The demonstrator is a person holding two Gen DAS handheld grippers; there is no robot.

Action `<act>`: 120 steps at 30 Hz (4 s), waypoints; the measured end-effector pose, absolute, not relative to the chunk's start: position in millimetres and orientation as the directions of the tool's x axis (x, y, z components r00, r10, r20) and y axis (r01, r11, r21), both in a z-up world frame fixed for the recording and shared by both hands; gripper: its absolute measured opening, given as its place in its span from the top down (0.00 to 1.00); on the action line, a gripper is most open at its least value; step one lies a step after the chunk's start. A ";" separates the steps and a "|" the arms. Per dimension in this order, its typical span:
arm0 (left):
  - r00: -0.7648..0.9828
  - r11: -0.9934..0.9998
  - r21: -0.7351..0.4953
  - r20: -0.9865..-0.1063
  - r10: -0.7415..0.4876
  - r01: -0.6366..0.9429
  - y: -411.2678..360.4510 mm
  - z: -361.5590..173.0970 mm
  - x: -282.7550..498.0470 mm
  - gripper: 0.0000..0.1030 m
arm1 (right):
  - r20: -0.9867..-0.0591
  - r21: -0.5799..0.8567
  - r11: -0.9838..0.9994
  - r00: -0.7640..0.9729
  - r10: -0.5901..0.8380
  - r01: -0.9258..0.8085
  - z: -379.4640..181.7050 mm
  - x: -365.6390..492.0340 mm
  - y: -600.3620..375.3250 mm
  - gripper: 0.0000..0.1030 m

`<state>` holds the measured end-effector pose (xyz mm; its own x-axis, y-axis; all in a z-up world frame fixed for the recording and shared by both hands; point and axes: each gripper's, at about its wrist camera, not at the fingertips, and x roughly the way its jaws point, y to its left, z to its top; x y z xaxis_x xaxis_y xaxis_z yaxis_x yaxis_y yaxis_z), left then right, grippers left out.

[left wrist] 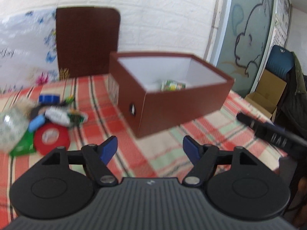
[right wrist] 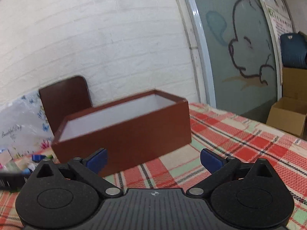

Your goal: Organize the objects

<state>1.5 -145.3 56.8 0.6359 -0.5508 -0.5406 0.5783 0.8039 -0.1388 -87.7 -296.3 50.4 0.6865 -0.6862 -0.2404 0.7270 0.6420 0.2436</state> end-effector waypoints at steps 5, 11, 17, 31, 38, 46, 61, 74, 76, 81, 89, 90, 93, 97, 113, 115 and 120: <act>0.645 0.804 -0.122 -0.532 -0.548 0.582 -128.0 53.4 -15.7 0.26 | -0.243 0.271 0.616 0.672 -0.700 0.740 56.6 -91.1 -279.4 0.01; 0.676 0.816 -0.135 -0.493 -0.547 0.562 -106.2 60.5 -20.7 0.23 | -0.311 0.231 0.637 0.677 -0.668 0.735 58.6 -82.6 -275.4 0.01; 0.686 0.847 -0.157 -0.522 -0.508 0.507 -81.5 47.2 -15.8 0.23 | -0.368 0.167 0.722 0.722 -0.586 0.671 55.4 -67.9 -259.7 0.01; 0.663 0.867 -0.189 -0.577 -0.477 0.460 -67.5 26.6 2.1 0.23 | -0.397 0.061 0.803 0.752 -0.526 0.594 54.5 -52.5 -235.8 0.68; 0.660 0.864 -0.201 -0.573 -0.486 0.462 -63.5 26.9 0.3 0.23 | -0.392 0.027 0.808 0.750 -0.533 0.588 57.7 -49.7 -225.1 0.66; 0.661 0.874 -0.218 -0.582 -0.474 0.434 -52.1 21.4 4.6 0.23 | -0.409 0.013 0.821 0.752 -0.517 0.571 53.0 -42.8 -218.0 0.66; 0.810 0.950 -0.232 -0.503 -0.301 0.208 39.6 51.5 53.3 0.23 | -0.450 -0.022 0.961 0.856 -0.255 0.275 57.5 43.4 -179.5 0.66; 0.644 0.858 -0.502 -0.620 -0.448 0.113 97.9 43.8 169.5 0.48 | -0.453 -0.085 0.996 0.891 -0.028 -0.012 71.3 158.4 -135.7 0.36; 0.606 0.873 -0.470 -0.658 -0.447 0.134 85.0 35.0 182.3 0.61 | -0.466 -0.123 0.992 0.885 -0.024 -0.037 64.5 175.4 -126.4 0.29; 0.625 0.904 -0.398 -0.668 -0.404 0.159 74.3 36.0 171.1 0.79 | -0.508 -0.143 0.986 0.861 0.002 -0.087 52.5 200.4 -115.6 0.25; 0.609 0.850 -0.414 -0.596 -0.524 0.326 26.2 61.7 93.1 0.78 | -0.368 -0.209 0.977 0.922 -0.123 0.046 68.7 82.7 -111.1 0.25; 0.584 0.838 -0.411 -0.602 -0.545 0.359 9.6 56.7 86.1 0.78 | -0.376 -0.203 0.976 0.913 -0.157 0.084 65.8 66.9 -117.1 0.25; 0.492 0.796 -0.426 -0.629 -0.602 0.430 -38.5 41.2 72.4 0.78 | -0.427 -0.168 0.968 0.871 -0.243 0.188 56.4 25.7 -139.8 0.25; 0.429 0.761 -0.402 -0.649 -0.629 0.509 -90.7 27.5 59.5 0.78 | -0.464 -0.139 0.943 0.822 -0.331 0.301 45.6 -9.8 -165.1 0.25; 0.519 0.772 -0.259 -0.613 -0.596 0.581 -119.3 92.9 40.8 0.74 | -0.335 -0.110 0.931 0.869 -0.363 0.347 72.5 -34.7 -181.7 0.24; 0.563 0.757 -0.241 -0.542 -0.624 0.607 -123.8 126.2 46.8 0.74 | -0.223 -0.144 0.918 0.891 -0.395 0.371 96.4 -34.5 -186.8 0.24; 0.618 0.751 -0.166 -0.470 -0.630 0.639 -170.2 159.2 85.8 0.74 | -0.133 -0.171 0.894 0.889 -0.437 0.414 125.5 -8.8 -235.8 0.24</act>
